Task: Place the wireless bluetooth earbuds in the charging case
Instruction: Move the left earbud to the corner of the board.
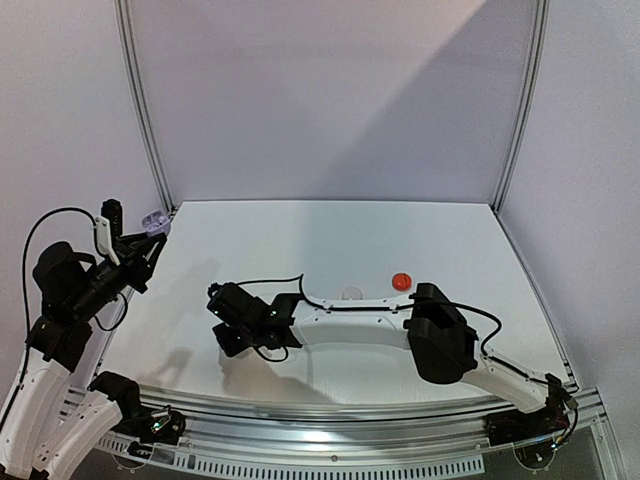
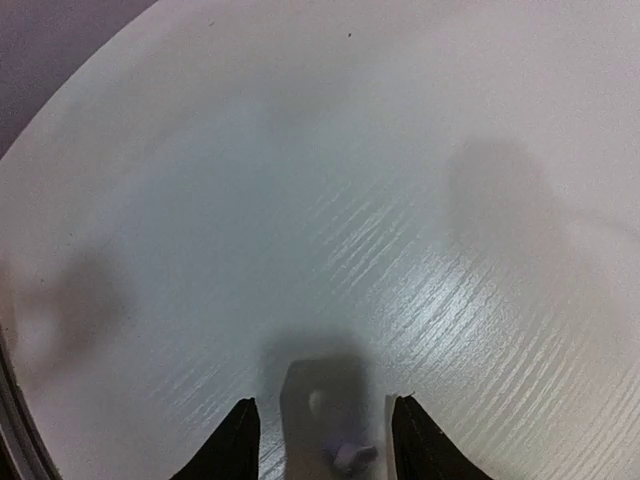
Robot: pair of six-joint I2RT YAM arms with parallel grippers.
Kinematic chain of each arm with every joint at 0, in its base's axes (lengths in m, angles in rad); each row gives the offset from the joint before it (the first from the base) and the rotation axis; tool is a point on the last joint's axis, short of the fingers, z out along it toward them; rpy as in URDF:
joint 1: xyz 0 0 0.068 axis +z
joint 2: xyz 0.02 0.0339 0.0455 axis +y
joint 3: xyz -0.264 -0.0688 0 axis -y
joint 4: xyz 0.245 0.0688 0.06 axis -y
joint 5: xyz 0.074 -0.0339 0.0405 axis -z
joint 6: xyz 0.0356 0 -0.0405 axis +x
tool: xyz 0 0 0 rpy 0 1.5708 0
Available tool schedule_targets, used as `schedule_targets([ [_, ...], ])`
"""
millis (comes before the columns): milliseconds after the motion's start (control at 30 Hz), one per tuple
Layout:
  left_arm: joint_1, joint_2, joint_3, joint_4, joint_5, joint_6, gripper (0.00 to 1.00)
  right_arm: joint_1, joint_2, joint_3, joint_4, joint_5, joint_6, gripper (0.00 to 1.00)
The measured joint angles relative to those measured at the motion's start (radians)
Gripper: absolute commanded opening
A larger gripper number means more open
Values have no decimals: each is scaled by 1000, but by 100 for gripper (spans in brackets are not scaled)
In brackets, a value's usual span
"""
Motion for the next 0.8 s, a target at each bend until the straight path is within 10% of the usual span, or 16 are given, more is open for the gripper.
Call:
schedule_targets([
  [800,4,0,0,0,15,-3,0,-11,-34,-124,76,-19,-76,12],
])
